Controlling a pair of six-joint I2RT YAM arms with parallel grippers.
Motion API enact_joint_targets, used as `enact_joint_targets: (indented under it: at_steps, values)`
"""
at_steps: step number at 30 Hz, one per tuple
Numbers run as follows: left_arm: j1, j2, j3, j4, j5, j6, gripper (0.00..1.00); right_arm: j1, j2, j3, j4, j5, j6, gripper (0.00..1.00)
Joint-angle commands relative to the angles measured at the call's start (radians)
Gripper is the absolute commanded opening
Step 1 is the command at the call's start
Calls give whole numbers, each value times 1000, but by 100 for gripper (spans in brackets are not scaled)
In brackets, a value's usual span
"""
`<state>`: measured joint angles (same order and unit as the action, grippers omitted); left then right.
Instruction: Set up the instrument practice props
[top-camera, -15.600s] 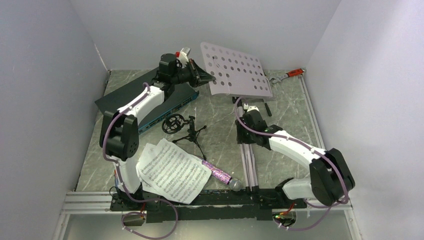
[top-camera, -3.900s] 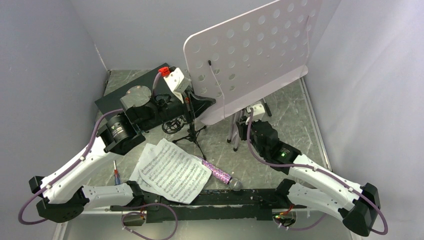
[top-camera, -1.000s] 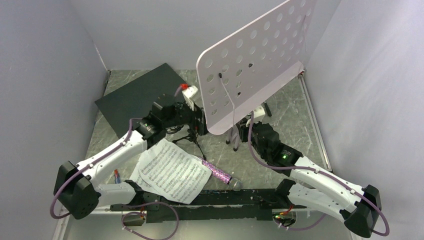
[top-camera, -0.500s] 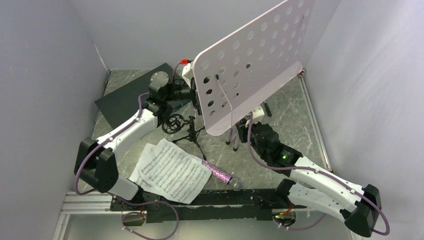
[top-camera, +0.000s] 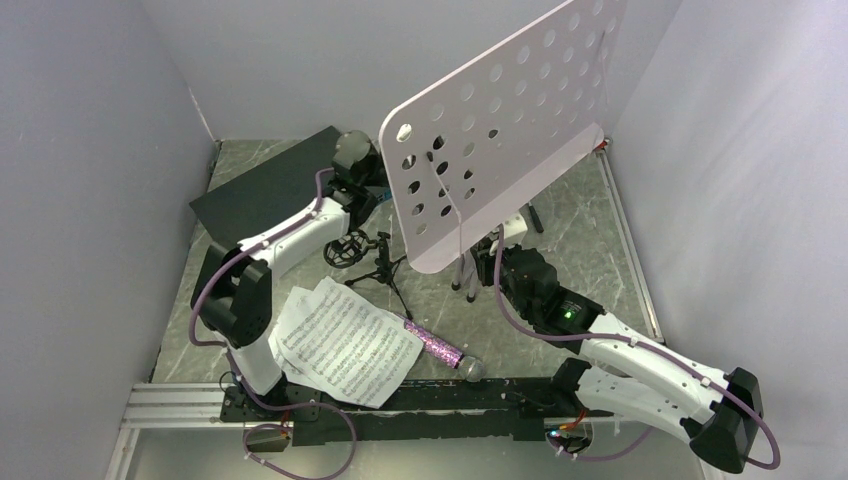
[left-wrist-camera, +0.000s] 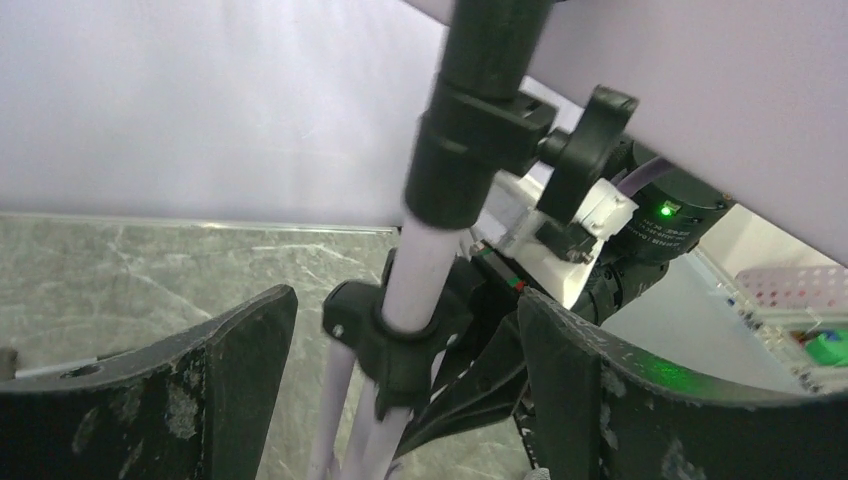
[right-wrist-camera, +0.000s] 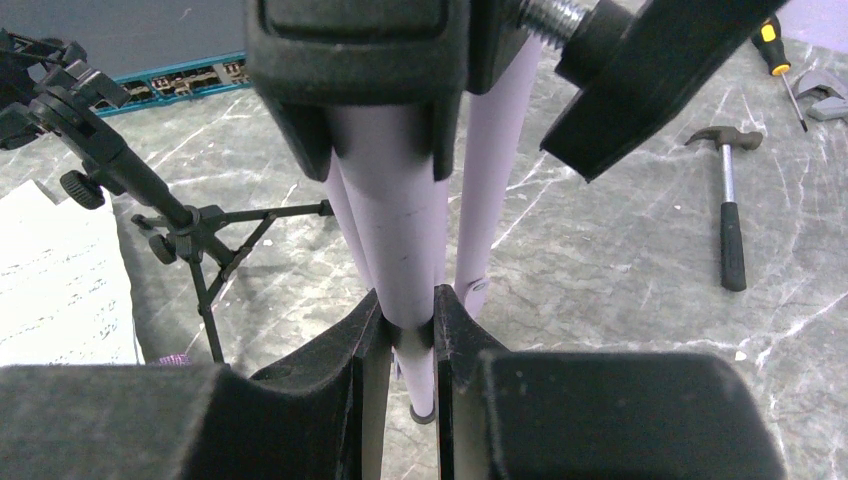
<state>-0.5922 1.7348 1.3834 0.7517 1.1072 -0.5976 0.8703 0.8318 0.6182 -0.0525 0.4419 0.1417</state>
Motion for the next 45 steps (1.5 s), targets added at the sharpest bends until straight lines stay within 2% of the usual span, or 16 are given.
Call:
enact_joint_targets:
  at_steps: [1,4,7,15,18,21,24,28,33,37,45]
  values:
    - [-69,-30,66,-87,-13,166,85,9,5,13,-52,1,-7,0]
    - [-84,-44,61,-128,-85,242,82,11,6,12,-48,-5,-7,0]
    - [-85,-43,48,-91,-122,241,76,12,7,13,-49,-6,-8,0]
    - [-86,-10,76,-42,-100,194,57,14,10,8,-42,-11,-10,0]
    - [-88,-2,84,-32,-93,180,56,15,12,9,-42,-9,-9,0]
    - [-97,-3,87,-26,-84,179,59,15,18,12,-45,-8,-9,0]
    - [-114,-14,89,-75,-91,222,58,16,21,9,-40,-9,-10,0]
    - [-147,-41,98,-195,-124,343,48,16,28,11,-40,-9,-8,0]
    - [-156,-73,83,-233,-161,382,19,16,27,6,-38,-4,-2,0]
    - [-157,-96,86,-254,-179,398,3,15,33,-4,-34,6,5,0]
    - [-160,-134,134,-301,-212,414,3,16,55,-11,-23,29,14,0]
